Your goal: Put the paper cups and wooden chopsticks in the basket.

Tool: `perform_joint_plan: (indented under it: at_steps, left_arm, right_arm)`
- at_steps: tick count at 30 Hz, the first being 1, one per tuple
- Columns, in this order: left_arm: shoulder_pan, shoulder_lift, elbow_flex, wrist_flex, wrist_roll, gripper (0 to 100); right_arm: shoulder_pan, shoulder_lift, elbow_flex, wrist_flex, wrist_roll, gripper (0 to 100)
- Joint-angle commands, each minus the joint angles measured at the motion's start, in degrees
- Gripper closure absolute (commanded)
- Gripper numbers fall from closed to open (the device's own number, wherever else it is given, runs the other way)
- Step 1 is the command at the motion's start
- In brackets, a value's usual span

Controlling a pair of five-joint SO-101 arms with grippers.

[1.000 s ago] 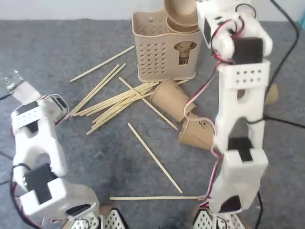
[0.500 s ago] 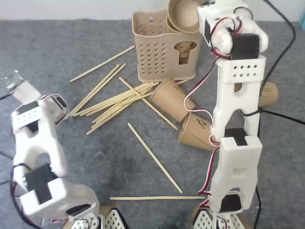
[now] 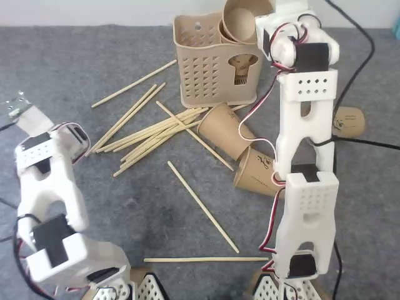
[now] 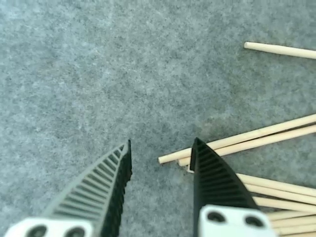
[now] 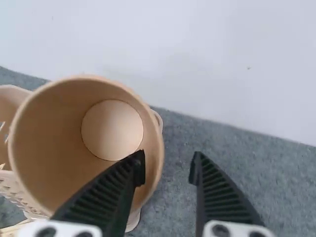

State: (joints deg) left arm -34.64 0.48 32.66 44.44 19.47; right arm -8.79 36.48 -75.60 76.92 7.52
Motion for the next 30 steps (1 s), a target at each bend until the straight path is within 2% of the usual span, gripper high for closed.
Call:
perform_joint_plan:
  at_steps: [1, 7, 9, 11, 12, 13, 15, 19, 24, 27, 30]
  left_arm:
    - [0.4, -0.7, -0.4, -1.3, -0.2, 82]
    - [0.4, -0.7, -0.4, -1.3, -0.2, 82]
    - [0.4, -0.7, -0.4, -1.3, -0.2, 82]
    - [0.4, -0.7, -0.4, -1.3, -0.2, 82]
    - [0.4, -0.7, -0.4, -1.3, -0.2, 82]
    - [0.4, -0.7, -0.4, -1.3, -0.2, 82]
    - [0.4, -0.7, -0.4, -1.3, -0.2, 82]
    - [0.3, -0.7, -0.4, -1.3, -0.2, 82]
    - [0.3, -0.7, -0.4, -1.3, -0.2, 82]
    - [0.4, -0.7, -0.4, -1.3, -0.2, 82]
    - [0.4, -0.7, -0.4, -1.3, -0.2, 82]
  right_arm:
    - [0.8, -10.5, -3.1, 1.5, -3.2, 79.0]
    - [0.8, -21.1, -3.1, 14.5, -8.1, 79.1]
    - [0.7, -23.4, -3.0, 20.4, -11.0, 84.6]
    - [0.5, -24.6, -2.9, 25.2, -12.9, 97.9]
    - [0.5, -24.8, -2.5, 26.3, -13.3, 99.8]
    - [0.6, -24.9, -1.8, 26.3, -13.2, 96.8]
    - [1.3, -25.1, 1.2, 26.2, -13.5, 99.8]
    - [0.8, -26.2, 10.6, 26.3, -13.7, 99.0]
    - [-1.8, -36.1, 25.2, 25.5, -14.0, 99.0]
    - [-3.8, -42.7, 34.8, 20.8, -14.0, 99.0]
    - [-4.2, -47.6, 47.6, 11.5, -13.8, 99.0]
